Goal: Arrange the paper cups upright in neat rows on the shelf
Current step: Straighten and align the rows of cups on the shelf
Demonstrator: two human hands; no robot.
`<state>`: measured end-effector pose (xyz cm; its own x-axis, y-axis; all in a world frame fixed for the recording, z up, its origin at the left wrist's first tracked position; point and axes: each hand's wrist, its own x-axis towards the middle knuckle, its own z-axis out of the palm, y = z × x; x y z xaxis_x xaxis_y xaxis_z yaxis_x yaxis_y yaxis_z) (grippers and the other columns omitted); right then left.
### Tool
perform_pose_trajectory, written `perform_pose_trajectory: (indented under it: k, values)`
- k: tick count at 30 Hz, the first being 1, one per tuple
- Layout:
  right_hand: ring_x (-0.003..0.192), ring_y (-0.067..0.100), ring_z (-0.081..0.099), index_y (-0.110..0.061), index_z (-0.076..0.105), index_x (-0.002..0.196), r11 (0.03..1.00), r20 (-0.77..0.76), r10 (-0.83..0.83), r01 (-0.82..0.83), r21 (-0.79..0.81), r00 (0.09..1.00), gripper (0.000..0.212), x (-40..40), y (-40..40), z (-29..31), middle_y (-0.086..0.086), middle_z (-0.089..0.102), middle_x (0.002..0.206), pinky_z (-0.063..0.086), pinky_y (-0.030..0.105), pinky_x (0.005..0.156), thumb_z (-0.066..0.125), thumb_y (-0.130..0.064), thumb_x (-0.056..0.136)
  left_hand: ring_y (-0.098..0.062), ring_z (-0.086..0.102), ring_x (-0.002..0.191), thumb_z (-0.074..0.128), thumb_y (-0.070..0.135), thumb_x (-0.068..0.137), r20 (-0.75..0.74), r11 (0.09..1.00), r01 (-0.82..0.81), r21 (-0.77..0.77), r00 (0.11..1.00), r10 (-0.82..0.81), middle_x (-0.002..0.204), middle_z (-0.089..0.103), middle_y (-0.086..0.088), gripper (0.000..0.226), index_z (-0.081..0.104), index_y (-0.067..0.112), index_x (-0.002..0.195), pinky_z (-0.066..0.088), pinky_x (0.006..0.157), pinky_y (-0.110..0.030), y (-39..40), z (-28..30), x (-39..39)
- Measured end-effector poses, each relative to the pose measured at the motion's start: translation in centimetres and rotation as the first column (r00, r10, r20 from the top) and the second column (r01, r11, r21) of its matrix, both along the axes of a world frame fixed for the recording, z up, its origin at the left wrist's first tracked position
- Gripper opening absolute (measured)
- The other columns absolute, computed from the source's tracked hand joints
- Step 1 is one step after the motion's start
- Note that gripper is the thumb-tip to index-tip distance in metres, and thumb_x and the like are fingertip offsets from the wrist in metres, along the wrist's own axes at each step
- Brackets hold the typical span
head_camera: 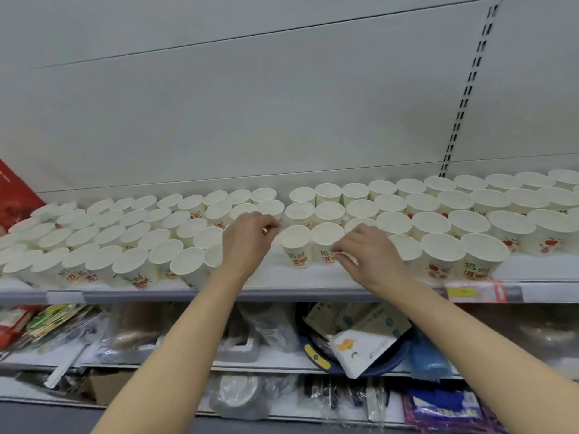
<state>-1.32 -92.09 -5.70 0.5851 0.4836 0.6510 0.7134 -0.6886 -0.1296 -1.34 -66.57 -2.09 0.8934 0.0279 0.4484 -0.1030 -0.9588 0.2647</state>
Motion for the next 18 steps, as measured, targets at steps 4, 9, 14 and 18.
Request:
perform_pose_trajectory:
  k: [4,9,14,18]
  values:
    - [0.085,0.028,0.058,-0.014,0.070,0.096,0.996,-0.056,-0.061,0.057,-0.066,0.997,0.032,1.2,5.3,-0.9,0.000,0.068,0.090,0.049,0.038,0.071,0.082,-0.018,0.066,-0.016,0.059,0.096,0.065,0.029,0.088,-0.102,0.999,0.036,0.036,0.994,-0.032,0.098,0.070,0.009,0.015,0.073,0.030,0.101,0.048,0.072,-0.032,3.4,0.9,4.3]
    - [0.087,0.026,0.054,-0.019,0.071,0.095,0.974,-0.108,-0.193,0.177,-0.144,0.975,0.037,2.4,8.5,-0.8,-0.005,0.068,0.090,0.045,0.035,0.073,0.085,-0.024,0.062,-0.022,0.051,0.110,0.074,0.029,0.082,-0.244,0.970,0.217,0.113,0.952,-0.185,0.115,0.066,0.004,0.035,0.067,0.026,0.116,0.046,0.083,-0.036,5.0,1.0,9.1]
    - [0.075,0.024,0.053,-0.020,0.071,0.071,0.956,-0.102,-0.258,0.238,-0.174,0.961,0.016,2.7,9.6,-0.6,-0.009,0.064,0.066,0.033,0.031,0.071,0.084,-0.021,0.063,-0.021,0.052,0.110,0.073,0.027,0.080,-0.322,0.927,0.319,0.195,0.914,-0.247,0.109,0.066,0.002,0.032,0.069,0.029,0.112,0.047,0.079,-0.032,5.5,0.3,12.0]
    - [0.075,0.024,0.053,-0.019,0.071,0.072,0.940,-0.158,-0.339,0.325,-0.105,0.927,0.012,2.7,10.1,-1.1,-0.007,0.066,0.067,0.033,0.031,0.071,0.081,-0.019,0.066,-0.021,0.057,0.100,0.066,0.021,0.081,-0.305,0.913,0.373,0.167,0.900,-0.312,0.097,0.068,0.001,0.019,0.075,0.026,0.097,0.051,0.074,-0.035,5.4,-0.5,12.6]
